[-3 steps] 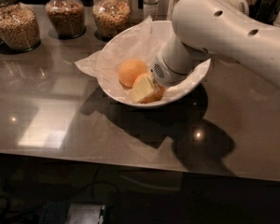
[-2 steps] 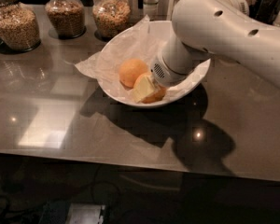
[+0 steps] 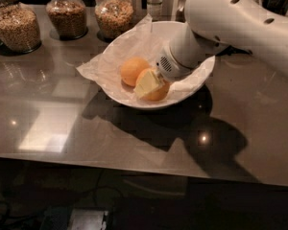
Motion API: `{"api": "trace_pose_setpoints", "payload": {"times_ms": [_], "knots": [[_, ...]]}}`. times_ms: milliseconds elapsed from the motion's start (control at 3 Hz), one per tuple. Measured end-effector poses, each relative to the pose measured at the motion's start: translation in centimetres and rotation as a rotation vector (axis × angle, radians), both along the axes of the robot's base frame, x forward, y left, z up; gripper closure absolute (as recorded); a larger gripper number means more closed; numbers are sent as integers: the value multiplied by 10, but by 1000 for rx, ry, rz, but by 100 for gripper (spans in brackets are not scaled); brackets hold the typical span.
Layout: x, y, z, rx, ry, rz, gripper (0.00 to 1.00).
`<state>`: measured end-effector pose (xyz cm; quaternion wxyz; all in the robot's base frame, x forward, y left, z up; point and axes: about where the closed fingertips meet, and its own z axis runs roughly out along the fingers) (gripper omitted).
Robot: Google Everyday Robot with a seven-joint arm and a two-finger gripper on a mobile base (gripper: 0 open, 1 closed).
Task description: Pick orange from white bowl
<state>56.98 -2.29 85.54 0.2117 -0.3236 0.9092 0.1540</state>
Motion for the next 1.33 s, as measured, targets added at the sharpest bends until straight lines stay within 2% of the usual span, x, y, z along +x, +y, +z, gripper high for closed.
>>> {"api": "trace_pose_setpoints", "payload": {"times_ms": [333, 667, 1000, 1333], "knots": [[0, 10, 51, 147, -60, 105, 100], [-21, 3, 100, 295, -126, 208, 100], [-56, -18, 132, 457, -161, 333, 100], [-101, -34, 149, 594, -214, 478, 100]]}}
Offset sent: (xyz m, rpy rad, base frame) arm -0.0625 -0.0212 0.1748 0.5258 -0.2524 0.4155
